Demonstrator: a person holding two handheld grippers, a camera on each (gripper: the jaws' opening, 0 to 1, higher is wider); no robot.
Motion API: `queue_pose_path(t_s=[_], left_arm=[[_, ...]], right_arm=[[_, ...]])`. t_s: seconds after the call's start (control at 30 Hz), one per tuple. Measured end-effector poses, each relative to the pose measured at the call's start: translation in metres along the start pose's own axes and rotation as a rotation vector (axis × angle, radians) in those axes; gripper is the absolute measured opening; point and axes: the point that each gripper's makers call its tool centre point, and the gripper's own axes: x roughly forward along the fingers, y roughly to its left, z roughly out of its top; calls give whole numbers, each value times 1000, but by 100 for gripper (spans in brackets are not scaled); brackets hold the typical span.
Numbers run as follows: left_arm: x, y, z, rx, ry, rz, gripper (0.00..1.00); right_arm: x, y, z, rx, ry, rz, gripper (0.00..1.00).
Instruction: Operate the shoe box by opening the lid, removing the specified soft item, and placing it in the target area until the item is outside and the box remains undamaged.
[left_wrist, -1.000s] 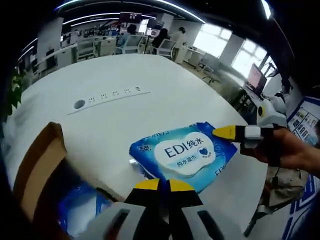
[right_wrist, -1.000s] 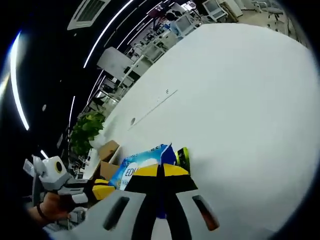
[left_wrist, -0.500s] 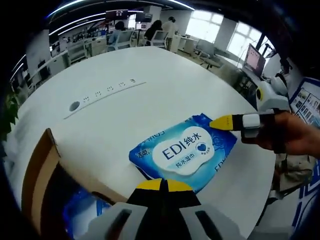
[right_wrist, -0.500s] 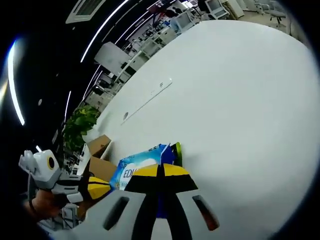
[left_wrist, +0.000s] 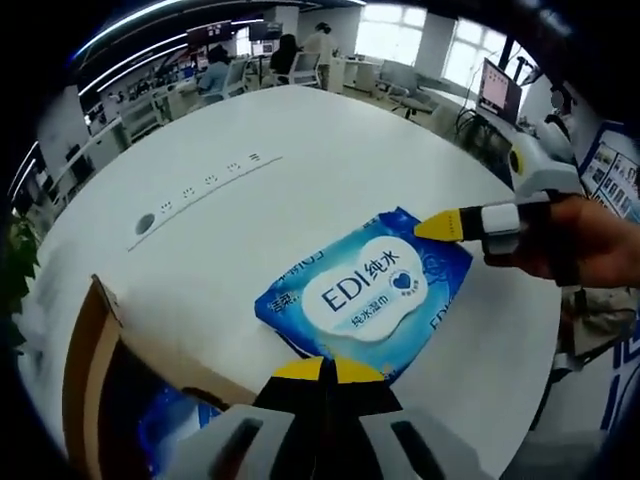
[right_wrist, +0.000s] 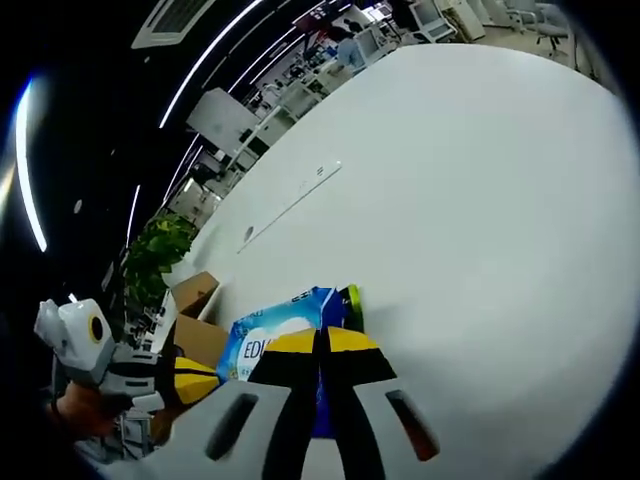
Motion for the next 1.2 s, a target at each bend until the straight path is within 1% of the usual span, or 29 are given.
queue_pose_path(t_s=[0.17,0.27,0.37,0.43,0.6,0.8,0.87,0.93,1.0,1.13,1.2], left_arm=[[-4,0,-7,12,11,3,0],[-7,0,-13,5,14,0,1],[-10,-1,-17,-16,15,2,0],[-12,-1,-21,-13,22,5,0],[-17,-3,-30,-32,26,-4,0],[-24,-7,-40,-49,29,-14,0],[-26,-7,-44,-46,29,-7,0],[-29,-7,-48,-51,22,-3,0],[-31,-8,-51,-54,23,-2,0],[-34,-8,-58,-65,29,-7,0],[-38,-8,-64,-71,31,-5,0]], right_arm=[[0,0,-2,-1,-2,-3,0],[0,0,-3,10,-4,-12,1],[-2,0,-6,1,-13,-15,2],[-3,0,-7,2,-17,-18,3],[-10,2,-6,14,-34,-25,4],[-20,2,-3,13,-49,-32,2],[-23,5,-3,3,-55,-22,2],[-25,7,-6,-10,-50,-17,3],[-29,7,-13,-14,-38,-22,4],[-37,10,-19,-6,-42,-22,3],[-41,12,-20,-10,-45,-19,3]])
